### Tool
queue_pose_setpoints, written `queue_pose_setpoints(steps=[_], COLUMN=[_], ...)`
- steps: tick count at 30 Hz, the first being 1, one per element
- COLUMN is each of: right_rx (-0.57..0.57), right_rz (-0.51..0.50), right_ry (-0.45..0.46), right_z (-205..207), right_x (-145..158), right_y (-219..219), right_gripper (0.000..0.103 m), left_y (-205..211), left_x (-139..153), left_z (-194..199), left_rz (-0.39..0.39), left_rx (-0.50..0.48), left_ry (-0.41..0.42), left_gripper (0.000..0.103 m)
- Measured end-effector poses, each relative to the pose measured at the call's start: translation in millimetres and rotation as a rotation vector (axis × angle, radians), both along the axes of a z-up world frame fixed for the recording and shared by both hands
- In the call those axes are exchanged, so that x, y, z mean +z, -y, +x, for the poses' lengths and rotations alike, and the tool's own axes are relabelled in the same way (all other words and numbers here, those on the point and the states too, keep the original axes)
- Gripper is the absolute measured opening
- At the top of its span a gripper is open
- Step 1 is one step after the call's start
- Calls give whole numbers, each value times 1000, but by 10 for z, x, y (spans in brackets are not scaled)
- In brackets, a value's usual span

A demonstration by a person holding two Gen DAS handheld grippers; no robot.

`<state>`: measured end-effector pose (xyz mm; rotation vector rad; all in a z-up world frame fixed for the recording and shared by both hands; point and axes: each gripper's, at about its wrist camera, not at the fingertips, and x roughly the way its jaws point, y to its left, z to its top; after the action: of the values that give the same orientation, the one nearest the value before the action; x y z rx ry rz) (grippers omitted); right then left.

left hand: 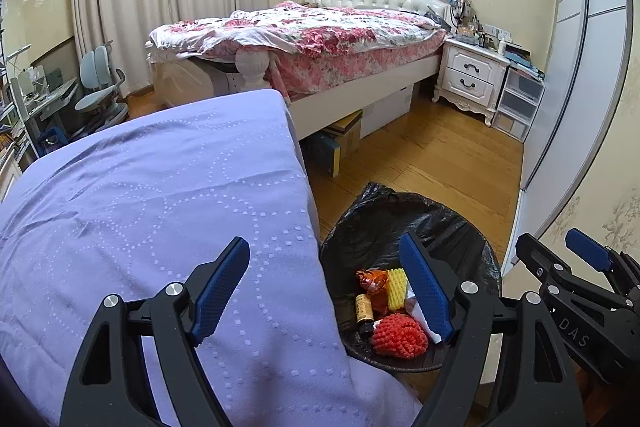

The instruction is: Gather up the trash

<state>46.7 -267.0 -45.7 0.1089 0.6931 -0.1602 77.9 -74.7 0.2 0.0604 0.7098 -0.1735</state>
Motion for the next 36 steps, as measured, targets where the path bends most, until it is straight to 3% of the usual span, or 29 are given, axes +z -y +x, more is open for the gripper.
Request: queue_pose_setpoints(steps=[36], right_rx=[62], right_rz=[-34], right_ry=[71], right_z=[-592], right_x=[248], right_y=[-473], right_gripper=[78], left_y=[-586], left_x=[236], left_z=[-675], left_rz=[5], left_rx=[95], left_ry=[93], left_gripper=[80])
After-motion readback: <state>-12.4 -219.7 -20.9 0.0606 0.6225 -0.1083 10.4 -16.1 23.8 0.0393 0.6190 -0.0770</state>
